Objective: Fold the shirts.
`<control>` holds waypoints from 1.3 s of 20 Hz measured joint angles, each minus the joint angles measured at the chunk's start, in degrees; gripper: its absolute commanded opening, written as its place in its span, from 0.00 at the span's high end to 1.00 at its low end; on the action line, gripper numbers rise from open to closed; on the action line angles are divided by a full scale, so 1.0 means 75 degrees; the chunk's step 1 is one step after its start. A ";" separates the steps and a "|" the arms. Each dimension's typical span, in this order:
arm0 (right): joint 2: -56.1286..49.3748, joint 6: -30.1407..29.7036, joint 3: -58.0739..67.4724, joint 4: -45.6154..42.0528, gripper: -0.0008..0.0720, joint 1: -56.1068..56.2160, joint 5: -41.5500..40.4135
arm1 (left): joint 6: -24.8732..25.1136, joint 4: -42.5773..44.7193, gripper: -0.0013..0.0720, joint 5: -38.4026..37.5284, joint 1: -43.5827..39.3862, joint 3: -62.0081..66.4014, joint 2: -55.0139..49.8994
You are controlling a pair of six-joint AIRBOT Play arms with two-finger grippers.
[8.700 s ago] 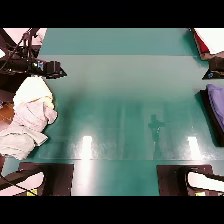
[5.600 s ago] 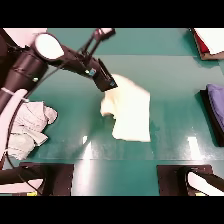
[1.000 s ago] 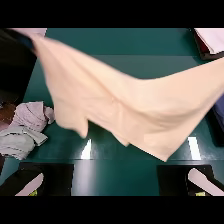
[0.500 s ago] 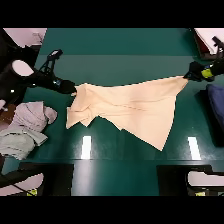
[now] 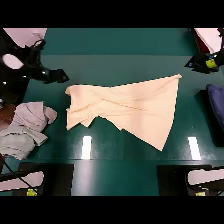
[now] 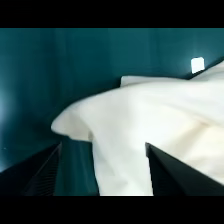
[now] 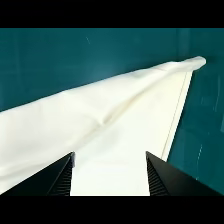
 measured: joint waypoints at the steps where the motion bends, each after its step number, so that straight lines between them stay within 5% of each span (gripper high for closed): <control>1: 0.0079 -0.0050 0.0064 -0.0015 0.30 -0.0055 0.0210 | 0.0213 -0.0201 0.14 -0.0329 0.0233 -0.0114 -0.0003; 3: 0.0251 -0.0189 0.0143 -0.0044 0.37 -0.0090 0.0638 | 0.0641 -0.0565 0.14 -0.0924 0.0522 -0.0580 -0.0012; 11: 0.0866 -0.0370 0.0122 -0.0064 0.37 -0.0149 0.1591 | 0.2194 -0.2136 0.15 -0.0874 0.0717 -0.2704 -0.0137; 12: 0.0985 -0.0370 -0.0032 -0.0067 0.37 -0.0152 0.1600 | 0.2282 -0.2238 0.35 -0.0833 0.0632 -0.2798 -0.0195; 14: 0.1297 -0.0379 -0.0530 -0.0070 0.37 -0.0154 0.1542 | 0.2358 -0.2387 0.93 -0.0699 0.0490 -0.2900 -0.0286; 26: 0.4444 0.0224 -0.6583 -0.0006 0.37 -0.0781 0.1236 | 0.1740 -0.2159 0.94 -0.1346 0.0425 -0.0857 0.0391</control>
